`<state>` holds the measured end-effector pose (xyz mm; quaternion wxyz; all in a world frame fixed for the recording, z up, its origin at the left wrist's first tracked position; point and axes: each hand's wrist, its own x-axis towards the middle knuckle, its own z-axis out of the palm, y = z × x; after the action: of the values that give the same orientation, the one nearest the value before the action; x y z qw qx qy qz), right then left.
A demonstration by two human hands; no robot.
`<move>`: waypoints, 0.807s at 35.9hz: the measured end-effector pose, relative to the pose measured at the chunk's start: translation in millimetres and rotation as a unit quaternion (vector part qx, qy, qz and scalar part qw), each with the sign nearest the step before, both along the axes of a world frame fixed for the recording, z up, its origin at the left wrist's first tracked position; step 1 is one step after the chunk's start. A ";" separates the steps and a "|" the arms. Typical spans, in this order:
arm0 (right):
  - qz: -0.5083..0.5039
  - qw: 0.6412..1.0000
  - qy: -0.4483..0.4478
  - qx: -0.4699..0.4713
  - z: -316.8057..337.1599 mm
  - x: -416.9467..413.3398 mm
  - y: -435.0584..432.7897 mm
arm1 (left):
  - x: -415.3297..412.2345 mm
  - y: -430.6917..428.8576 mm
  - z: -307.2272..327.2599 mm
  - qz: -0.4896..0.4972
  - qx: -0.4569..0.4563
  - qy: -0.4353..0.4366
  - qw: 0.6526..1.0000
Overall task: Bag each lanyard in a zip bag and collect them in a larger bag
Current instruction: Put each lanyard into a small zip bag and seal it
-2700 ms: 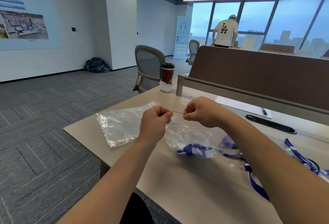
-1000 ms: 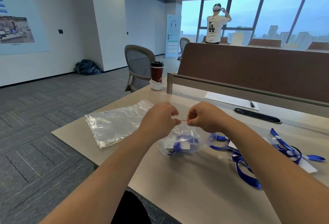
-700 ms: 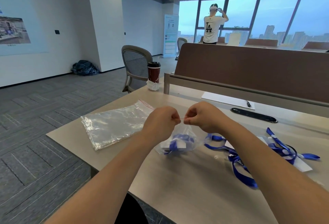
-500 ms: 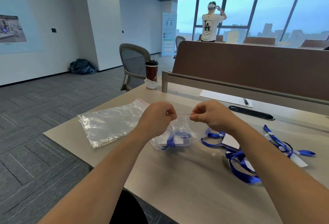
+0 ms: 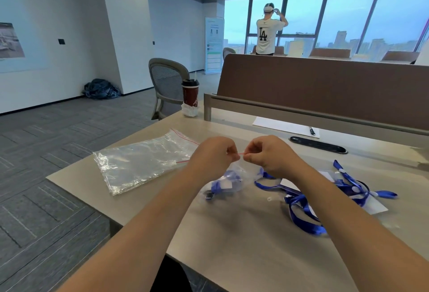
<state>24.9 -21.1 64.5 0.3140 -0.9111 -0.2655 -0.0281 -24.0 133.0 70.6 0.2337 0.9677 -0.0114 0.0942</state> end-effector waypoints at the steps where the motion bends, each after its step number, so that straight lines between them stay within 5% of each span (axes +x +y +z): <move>1: -0.003 1.000 0.003 0.007 -0.2 0.5 -2.0 | 0.2 -0.8 0.1 -0.003 -0.005 0.002 1.000; 20: -0.048 0.974 0.112 0.191 -2.4 -10.1 -26.0 | -4.1 1.9 8.1 -0.027 -0.028 -0.042 0.998; 29: -0.071 0.978 0.095 0.169 -0.4 -13.2 -24.1 | -6.9 12.7 7.3 -0.029 -0.082 -0.019 0.996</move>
<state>11.6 -45.2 64.1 0.4846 -0.8598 -0.1607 -0.0081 -30.9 145.7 77.9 0.3146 0.9426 -0.0360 0.1062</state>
